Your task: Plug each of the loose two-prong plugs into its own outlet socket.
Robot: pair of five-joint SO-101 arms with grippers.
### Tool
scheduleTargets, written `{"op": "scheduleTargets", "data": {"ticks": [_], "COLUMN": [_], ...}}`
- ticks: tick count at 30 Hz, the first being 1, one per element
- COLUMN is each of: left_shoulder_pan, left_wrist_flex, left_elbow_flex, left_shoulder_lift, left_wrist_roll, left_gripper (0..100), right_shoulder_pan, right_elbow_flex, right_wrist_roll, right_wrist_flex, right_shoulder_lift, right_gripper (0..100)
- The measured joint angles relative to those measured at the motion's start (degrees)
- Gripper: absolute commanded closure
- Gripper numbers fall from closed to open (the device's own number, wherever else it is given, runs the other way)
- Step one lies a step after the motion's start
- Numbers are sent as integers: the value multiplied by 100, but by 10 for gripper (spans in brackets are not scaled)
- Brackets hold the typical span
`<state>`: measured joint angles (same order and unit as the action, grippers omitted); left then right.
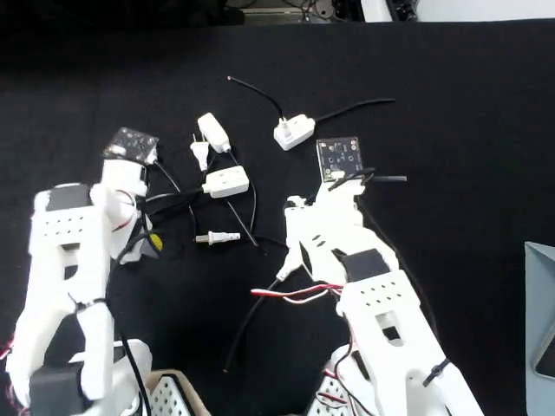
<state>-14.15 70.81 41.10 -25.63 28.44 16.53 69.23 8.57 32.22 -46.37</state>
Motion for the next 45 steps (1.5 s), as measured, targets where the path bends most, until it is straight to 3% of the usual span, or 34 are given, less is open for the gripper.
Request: {"op": "scheduleTargets", "data": {"ticks": [4, 9, 14, 19, 28, 30, 35, 45], "left_shoulder_pan": [-62, -835, -1222, -1222, -1222, -1213, -888, 475], "left_wrist_flex": [-914, -1556, -888, -167, -404, -686, -1143, -1178], "left_elbow_flex": [387, -185, -1204, -1890, -1723, -1486, -993, -862], "left_shoulder_lift": [651, 1855, 2936, 3007, 3165, 3165, 3130, 3095], "left_wrist_roll": [202, 369, 431, 431, 431, 431, 466, 448], "left_gripper": [744, 744, 744, 744, 745, 786, 963, 955], "right_shoulder_pan": [0, 0, 0, 0, 0, 0, 0, 0], "right_elbow_flex": [0, 0, 0, 0, 0, 0, 0, 0], "right_wrist_roll": [0, 0, 0, 0, 0, 0, 0, 0], "right_wrist_flex": [0, 0, 0, 0, 0, 0, 0, 0], "right_shoulder_lift": [0, 0, 0, 0, 0, 0, 0, 0], "right_gripper": [985, 985, 985, 985, 985, 985, 985, 985]}}
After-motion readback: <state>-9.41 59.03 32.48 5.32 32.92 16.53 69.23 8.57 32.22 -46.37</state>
